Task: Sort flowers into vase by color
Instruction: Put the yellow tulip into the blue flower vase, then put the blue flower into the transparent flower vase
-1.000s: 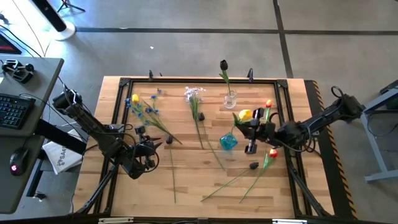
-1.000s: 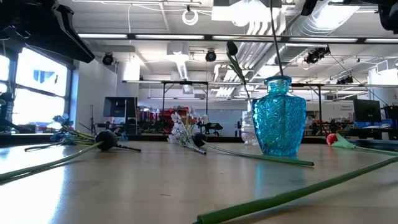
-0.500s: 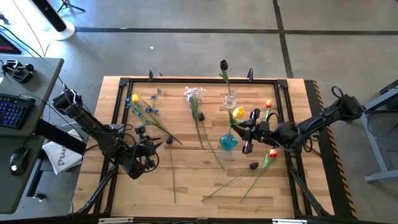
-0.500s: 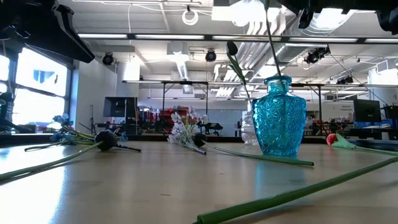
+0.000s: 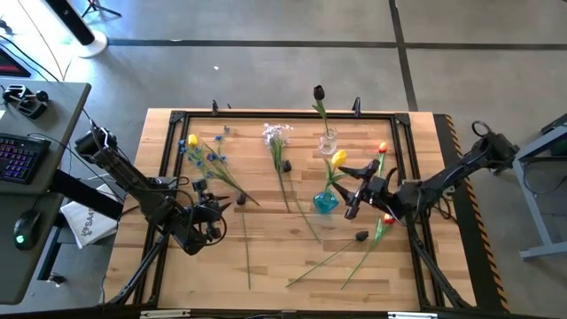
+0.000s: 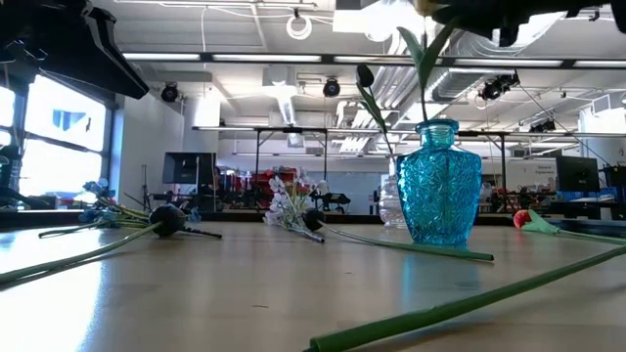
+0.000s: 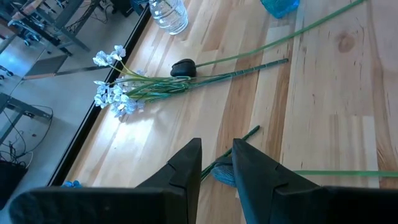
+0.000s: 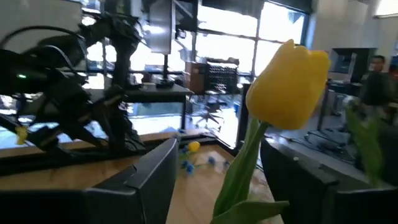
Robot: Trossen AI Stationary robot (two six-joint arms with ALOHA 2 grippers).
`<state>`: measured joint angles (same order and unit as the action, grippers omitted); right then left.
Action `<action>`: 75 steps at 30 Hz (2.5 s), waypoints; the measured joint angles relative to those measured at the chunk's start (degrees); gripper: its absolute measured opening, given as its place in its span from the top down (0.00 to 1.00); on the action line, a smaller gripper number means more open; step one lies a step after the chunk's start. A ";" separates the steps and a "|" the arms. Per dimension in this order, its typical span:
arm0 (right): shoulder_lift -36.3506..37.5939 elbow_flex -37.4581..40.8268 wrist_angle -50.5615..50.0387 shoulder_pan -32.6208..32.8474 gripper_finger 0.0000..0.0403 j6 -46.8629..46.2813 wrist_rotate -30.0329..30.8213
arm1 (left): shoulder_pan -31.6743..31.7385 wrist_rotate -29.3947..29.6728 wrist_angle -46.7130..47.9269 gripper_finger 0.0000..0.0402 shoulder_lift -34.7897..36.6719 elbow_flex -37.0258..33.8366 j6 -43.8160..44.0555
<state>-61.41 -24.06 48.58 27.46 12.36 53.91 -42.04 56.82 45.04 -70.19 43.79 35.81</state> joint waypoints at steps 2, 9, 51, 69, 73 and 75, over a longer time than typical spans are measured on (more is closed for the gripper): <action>1.51 -2.36 -6.66 1.96 0.42 -1.40 4.83 | 0.00 0.00 0.00 0.81 0.00 0.00 0.02; 4.19 -14.74 -43.15 6.72 0.43 -21.03 8.44 | 0.00 -0.01 -0.41 0.81 0.00 0.00 0.09; -4.66 -11.32 -103.37 -1.52 0.42 -98.80 -32.23 | 0.02 3.12 -1.54 0.81 -0.02 0.00 -0.04; -4.66 -2.84 -76.78 -3.91 0.42 -91.84 -14.08 | 6.15 5.65 -6.24 0.81 -4.12 0.04 1.89; -4.66 -1.86 -76.06 -3.91 0.42 -91.85 -15.10 | 8.05 5.59 -7.46 0.81 -7.14 0.04 3.50; -4.66 -1.68 -76.29 -3.91 0.42 -92.33 -15.53 | 8.72 5.58 -9.10 0.81 -8.91 0.04 3.55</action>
<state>-66.06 -25.74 -27.72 23.55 -79.98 38.38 -33.33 62.40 35.94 -79.11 43.83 39.36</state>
